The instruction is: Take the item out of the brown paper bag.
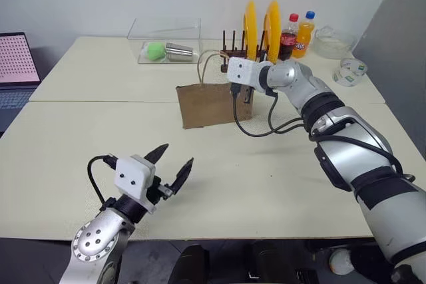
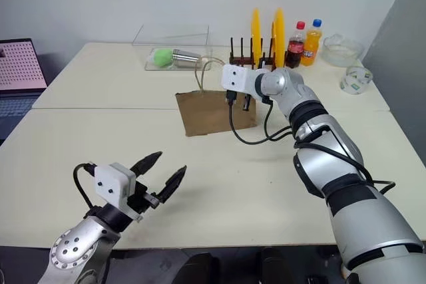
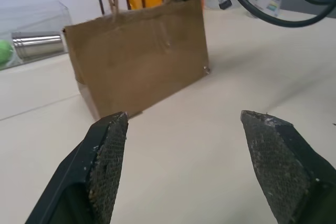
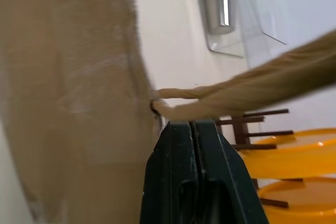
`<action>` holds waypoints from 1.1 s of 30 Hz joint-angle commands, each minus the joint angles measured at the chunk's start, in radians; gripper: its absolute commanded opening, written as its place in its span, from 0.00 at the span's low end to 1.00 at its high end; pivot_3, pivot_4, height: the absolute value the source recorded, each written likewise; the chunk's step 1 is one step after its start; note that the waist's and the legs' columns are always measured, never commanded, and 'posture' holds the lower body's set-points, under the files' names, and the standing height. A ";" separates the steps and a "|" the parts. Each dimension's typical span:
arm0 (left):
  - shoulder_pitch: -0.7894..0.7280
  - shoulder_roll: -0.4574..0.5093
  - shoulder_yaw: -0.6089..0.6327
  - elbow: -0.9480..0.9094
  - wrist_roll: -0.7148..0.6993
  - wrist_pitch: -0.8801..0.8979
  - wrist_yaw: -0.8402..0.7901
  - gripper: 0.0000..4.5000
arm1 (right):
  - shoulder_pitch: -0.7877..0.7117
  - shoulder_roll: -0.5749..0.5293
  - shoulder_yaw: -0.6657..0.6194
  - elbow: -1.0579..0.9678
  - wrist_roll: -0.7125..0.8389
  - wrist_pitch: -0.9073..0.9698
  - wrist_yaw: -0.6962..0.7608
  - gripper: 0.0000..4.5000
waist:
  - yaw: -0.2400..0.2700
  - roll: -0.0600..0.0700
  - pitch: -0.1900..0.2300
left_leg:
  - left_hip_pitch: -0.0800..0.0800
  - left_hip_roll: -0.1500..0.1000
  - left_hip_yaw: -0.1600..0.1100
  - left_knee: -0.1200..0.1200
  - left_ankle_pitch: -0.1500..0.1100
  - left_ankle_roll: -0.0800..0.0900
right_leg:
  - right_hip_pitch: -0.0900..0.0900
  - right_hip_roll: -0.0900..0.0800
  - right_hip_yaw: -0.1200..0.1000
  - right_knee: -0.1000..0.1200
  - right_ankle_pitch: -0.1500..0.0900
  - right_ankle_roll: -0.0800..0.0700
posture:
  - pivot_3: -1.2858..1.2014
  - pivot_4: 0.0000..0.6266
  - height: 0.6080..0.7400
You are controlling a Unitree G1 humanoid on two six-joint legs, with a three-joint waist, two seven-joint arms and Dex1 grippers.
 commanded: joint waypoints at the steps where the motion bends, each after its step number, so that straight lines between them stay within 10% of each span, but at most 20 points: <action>1: 0.019 0.033 -0.018 -0.023 0.009 -0.048 -0.029 0.80 | -0.002 -0.028 -0.022 -0.042 0.012 -0.062 0.147 0.01 | -0.001 0.000 0.000 | 0.000 0.000 0.000 0.000 0.000 0.000 | 0.000 0.000 0.000 0.000 0.000 0.000 | 0.52 0.24 1.00; 11: 0.057 0.139 0.005 -0.024 -0.031 -0.058 -0.115 0.80 | 0.185 -0.150 -0.080 -0.373 0.167 -0.091 0.601 0.01 | -0.005 0.002 0.001 | 0.001 0.001 -0.001 0.000 0.000 0.000 | 0.001 0.000 -0.001 -0.001 0.000 0.000 | 0.52 0.24 1.00; 22: -0.068 0.286 0.088 0.093 -0.055 -0.106 -0.236 0.84 | 0.482 -0.211 -0.201 -1.030 0.375 0.257 0.616 0.00 | 0.004 0.003 0.002 | 0.000 0.001 -0.002 0.000 0.000 0.000 | 0.001 0.000 -0.002 -0.001 0.000 0.000 | 0.52 0.24 1.00; 26: -0.206 0.389 0.059 0.263 0.012 -0.234 -0.339 1.00 | 0.729 -0.254 -0.249 -1.431 0.449 0.553 0.541 0.21 | 0.019 0.003 0.002 | -0.001 0.001 -0.003 0.000 0.000 0.000 | 0.001 0.000 -0.003 -0.001 0.000 0.000 | 0.52 0.24 1.00; 33: -0.388 0.439 -0.021 0.520 0.065 -0.442 -0.482 1.00 | 1.074 -0.319 -0.302 -1.874 0.485 0.895 0.365 0.78 | 0.016 0.004 0.002 | -0.003 0.001 -0.001 -0.001 0.000 0.000 | -0.001 -0.001 -0.003 -0.003 -0.001 0.001 | 0.52 0.24 1.00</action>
